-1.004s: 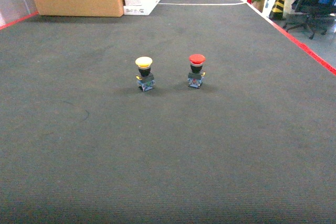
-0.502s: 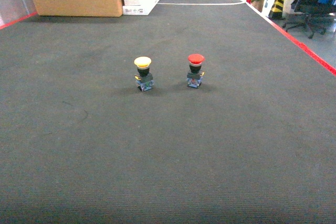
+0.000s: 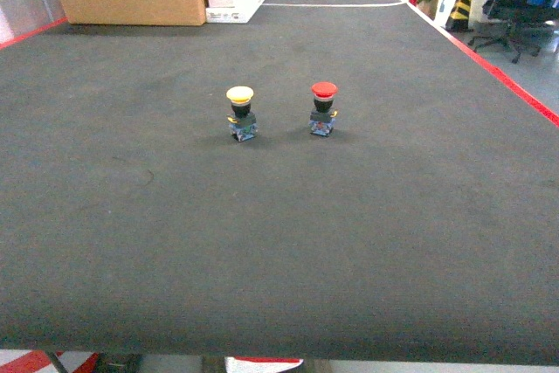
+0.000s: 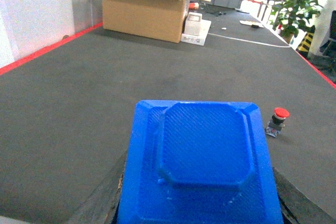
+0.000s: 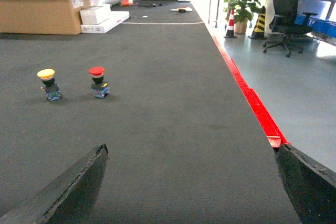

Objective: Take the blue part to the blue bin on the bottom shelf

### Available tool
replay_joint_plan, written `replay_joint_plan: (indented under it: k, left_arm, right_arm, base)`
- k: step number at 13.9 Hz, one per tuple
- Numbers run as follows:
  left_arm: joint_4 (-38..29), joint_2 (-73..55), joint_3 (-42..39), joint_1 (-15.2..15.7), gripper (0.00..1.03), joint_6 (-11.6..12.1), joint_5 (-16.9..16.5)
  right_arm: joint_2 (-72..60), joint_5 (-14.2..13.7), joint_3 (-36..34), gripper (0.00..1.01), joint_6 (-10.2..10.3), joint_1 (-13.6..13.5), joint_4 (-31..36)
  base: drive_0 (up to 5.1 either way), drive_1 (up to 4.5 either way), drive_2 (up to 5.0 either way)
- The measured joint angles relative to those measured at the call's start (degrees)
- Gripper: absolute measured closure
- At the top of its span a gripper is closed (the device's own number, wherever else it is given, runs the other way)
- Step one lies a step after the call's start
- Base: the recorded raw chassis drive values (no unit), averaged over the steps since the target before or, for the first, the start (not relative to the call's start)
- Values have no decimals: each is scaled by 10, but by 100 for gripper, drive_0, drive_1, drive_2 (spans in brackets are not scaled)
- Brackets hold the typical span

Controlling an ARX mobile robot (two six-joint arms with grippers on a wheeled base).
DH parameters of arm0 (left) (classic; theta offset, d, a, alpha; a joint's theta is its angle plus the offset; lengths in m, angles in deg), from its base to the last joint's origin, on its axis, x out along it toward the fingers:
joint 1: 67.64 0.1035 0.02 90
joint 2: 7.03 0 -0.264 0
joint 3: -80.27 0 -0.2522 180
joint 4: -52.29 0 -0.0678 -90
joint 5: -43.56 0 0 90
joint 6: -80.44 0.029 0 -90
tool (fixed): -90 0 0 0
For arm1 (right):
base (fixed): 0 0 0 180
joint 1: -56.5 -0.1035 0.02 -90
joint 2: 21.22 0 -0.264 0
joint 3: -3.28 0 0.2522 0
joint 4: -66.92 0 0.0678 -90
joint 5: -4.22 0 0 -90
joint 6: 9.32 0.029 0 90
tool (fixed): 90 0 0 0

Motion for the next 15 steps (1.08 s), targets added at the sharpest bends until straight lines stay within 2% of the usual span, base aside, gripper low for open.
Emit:
replay_joint_plan:
  k: [4, 15]
  left_arm:
    - [0, 3, 0, 2, 59, -8, 4]
    - [0, 2, 0, 2, 59, -8, 2]
  right_arm:
    - [0, 1, 0, 3, 0, 0, 1]
    - [0, 0, 0, 3, 0, 0, 1]
  base:
    - [9, -401, 420]
    - [9, -401, 420]
